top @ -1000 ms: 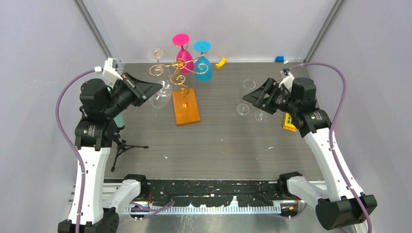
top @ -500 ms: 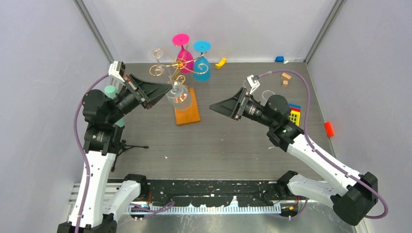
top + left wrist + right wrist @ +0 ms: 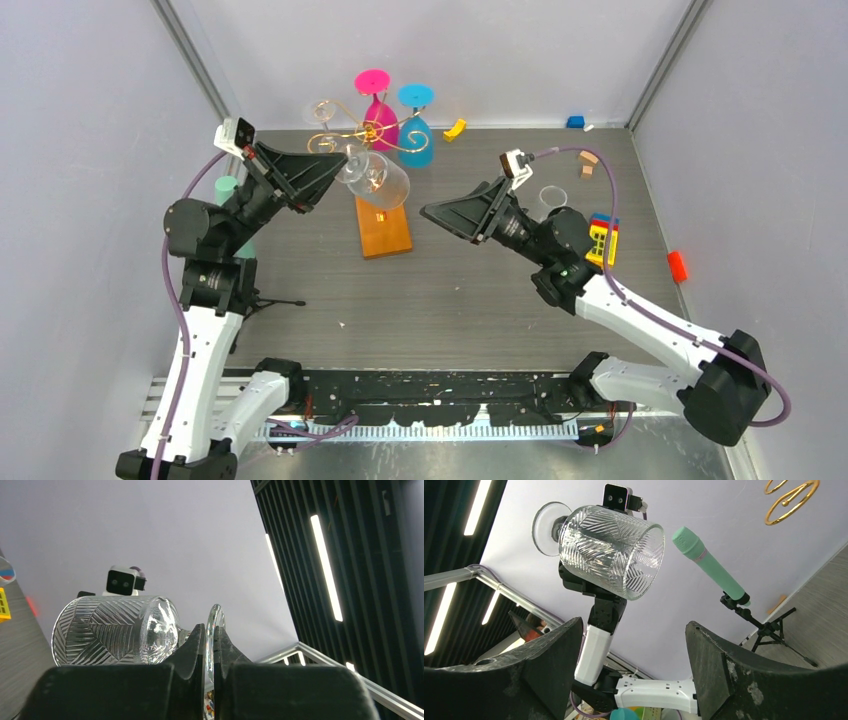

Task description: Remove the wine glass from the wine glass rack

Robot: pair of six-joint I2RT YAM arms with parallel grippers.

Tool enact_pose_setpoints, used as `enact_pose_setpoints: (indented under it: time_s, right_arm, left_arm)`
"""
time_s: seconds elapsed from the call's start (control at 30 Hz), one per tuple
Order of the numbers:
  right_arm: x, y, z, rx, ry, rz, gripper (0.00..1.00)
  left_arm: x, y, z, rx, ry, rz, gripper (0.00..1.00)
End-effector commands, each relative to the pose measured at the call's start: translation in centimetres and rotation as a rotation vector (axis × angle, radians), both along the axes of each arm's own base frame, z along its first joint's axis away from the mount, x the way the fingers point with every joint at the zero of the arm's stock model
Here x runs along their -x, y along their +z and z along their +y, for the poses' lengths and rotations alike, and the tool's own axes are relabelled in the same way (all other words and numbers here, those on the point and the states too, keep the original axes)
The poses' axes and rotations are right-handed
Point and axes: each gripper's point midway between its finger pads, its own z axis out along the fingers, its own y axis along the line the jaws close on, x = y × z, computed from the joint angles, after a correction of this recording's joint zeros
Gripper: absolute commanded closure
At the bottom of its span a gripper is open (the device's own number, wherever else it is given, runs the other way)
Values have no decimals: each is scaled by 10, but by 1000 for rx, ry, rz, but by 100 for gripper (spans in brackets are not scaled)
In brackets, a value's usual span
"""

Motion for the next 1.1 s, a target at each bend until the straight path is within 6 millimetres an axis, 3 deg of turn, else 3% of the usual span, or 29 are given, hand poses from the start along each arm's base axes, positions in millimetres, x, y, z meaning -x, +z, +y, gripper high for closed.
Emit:
enact_pose_setpoints:
  time_s: [0.0, 0.3, 0.63, 0.97, 1.07]
  right_arm:
    - [9, 46, 2, -120, 37, -89, 20]
    - [28, 79, 10, -248, 158, -181, 21]
    - [34, 96, 12, -320, 223, -221, 26]
    - [52, 112, 6, -386, 310, -284, 54]
    - [56, 116, 8, -392, 324, -305, 55]
  left_arm:
    - [27, 39, 9, 88, 7, -132, 100]
    - [30, 39, 9, 107, -5, -118, 100]
    - [28, 37, 11, 151, -10, -96, 100]
    - [22, 30, 13, 161, 11, -74, 100]
    - [21, 28, 13, 164, 18, -69, 100]
